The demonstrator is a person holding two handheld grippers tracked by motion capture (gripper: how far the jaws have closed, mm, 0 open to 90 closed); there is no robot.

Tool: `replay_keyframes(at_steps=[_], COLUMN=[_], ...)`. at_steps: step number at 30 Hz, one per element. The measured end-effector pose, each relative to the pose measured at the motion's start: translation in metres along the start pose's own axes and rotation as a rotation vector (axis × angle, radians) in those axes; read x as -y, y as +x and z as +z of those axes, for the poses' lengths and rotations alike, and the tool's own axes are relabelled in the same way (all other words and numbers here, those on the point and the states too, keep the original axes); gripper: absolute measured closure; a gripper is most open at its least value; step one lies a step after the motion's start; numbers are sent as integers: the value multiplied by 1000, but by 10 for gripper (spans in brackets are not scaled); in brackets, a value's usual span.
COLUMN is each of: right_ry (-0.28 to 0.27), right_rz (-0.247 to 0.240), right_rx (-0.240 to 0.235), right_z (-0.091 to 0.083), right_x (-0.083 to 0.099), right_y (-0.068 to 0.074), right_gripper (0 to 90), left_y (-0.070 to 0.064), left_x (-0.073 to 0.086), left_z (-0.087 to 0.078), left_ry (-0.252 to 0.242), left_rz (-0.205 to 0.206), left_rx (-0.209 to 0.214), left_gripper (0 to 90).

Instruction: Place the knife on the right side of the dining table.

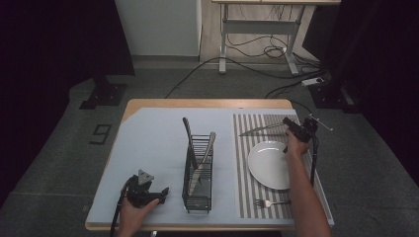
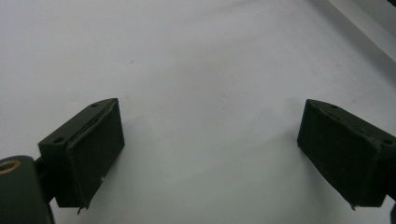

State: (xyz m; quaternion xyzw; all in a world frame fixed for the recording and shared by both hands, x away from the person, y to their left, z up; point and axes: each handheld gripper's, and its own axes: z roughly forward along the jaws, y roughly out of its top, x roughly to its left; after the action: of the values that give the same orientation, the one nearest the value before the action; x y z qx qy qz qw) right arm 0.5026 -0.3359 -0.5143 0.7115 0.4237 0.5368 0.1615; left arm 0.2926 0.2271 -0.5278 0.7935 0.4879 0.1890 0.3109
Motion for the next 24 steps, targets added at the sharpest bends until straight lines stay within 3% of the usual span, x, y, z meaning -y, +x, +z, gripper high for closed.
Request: replay_keyframes(at_steps=[24], right_ry=[55], right_rz=[60], right_rx=[108], right_z=[7], right_x=[6], right_y=[-11], right_gripper=[647], left_y=[0], left_x=[0], left_z=[0], left_ry=[0], left_rz=[-1], left_rx=[1], left_gripper=[66])
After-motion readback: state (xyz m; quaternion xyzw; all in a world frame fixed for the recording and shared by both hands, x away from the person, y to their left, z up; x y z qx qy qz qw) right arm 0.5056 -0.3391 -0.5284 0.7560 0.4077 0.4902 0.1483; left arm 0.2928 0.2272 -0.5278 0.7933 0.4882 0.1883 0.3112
